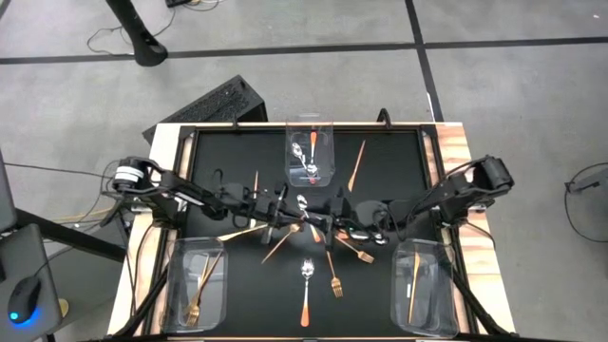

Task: Sort silverware by color (type)
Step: Put the orange spoon into the top transparent bin

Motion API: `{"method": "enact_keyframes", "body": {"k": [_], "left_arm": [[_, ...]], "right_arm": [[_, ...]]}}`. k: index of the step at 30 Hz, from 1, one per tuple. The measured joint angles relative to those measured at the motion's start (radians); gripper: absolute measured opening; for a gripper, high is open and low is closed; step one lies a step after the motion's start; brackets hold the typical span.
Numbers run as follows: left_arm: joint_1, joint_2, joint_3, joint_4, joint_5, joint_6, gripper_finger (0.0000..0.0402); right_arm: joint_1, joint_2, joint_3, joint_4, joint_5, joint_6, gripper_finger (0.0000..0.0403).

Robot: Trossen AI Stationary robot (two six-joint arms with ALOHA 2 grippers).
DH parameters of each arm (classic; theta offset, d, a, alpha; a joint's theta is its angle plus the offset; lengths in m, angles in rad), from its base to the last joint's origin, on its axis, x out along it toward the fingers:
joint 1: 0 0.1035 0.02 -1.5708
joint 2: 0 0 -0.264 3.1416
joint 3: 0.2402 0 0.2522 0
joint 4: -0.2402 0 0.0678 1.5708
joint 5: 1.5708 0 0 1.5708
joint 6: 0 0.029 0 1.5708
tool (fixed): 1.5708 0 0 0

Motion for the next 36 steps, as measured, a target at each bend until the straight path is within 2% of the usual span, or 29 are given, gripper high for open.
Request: {"method": "enact_keyframes", "body": {"k": [5,11,23,28,36], "left_arm": [[-0.001,0.001,0.001,-0.001,0.021,0.000,0.0009],[-0.002,0.000,0.001,-0.006,0.057,0.019,0.0009],[0.000,0.000,0.001,-0.010,0.182,0.021,0.0000],[0.001,0.000,0.001,-0.040,0.179,0.026,0.0000],[0.004,0.000,0.000,-0.075,0.099,0.046,0.0000]], "right_arm": [[-0.009,0.043,-0.002,0.078,-0.031,-0.039,0.0157],[-0.010,0.039,-0.001,0.089,-0.138,-0.067,0.0157],[-0.006,0.035,-0.001,0.086,-0.158,-0.108,0.0157],[-0.006,0.035,-0.001,0.072,-0.158,-0.115,0.0156],[-0.007,0.035,0.000,-0.005,-0.156,-0.115,0.0156]]}}
